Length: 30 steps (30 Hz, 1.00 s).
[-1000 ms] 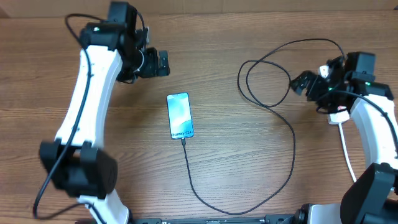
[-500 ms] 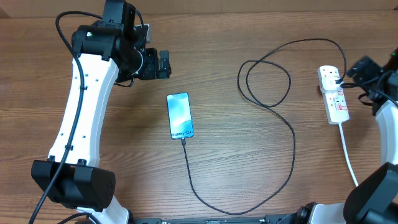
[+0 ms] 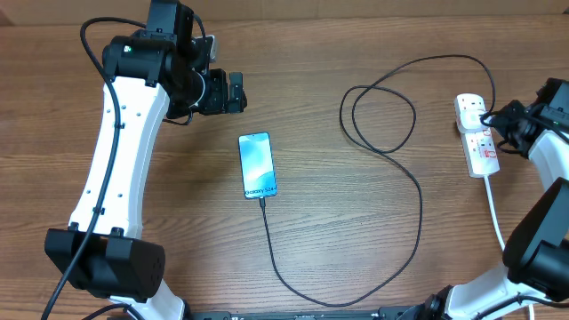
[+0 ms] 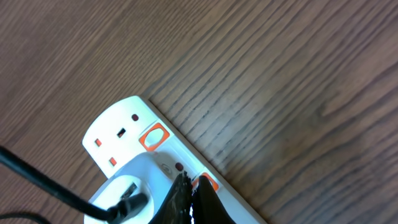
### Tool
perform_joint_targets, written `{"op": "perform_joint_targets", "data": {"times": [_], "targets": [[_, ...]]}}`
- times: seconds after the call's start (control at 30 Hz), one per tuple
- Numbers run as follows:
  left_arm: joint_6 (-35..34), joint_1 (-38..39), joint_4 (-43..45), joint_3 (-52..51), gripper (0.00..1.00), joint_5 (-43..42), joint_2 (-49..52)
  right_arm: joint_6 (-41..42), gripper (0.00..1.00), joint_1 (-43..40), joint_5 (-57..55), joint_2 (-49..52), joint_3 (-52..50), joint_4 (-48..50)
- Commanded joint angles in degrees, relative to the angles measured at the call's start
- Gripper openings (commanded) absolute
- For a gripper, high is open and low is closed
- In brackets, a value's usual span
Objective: Plug charger to phone and switch on socket
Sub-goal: 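Press the power strip's orange switch beside the plug with the right gripper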
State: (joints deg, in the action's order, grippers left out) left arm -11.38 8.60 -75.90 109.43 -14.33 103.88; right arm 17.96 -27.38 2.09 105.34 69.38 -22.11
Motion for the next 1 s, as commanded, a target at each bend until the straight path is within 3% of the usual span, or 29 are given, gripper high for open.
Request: {"op": "perform_joint_targets", "data": {"times": [0.0,0.97], "targets": [[1.49,0.07,-0.2,0.55,1.0,-0.74,0.02,0.5,0.04,-0.13,0.66,1.55,1.09,0.55],[1.51,0.07,0.11,0.55,1.0,-0.72,0.02,0.48,0.04,0.0,5.77,5.92,1.07,-0.7]]}}
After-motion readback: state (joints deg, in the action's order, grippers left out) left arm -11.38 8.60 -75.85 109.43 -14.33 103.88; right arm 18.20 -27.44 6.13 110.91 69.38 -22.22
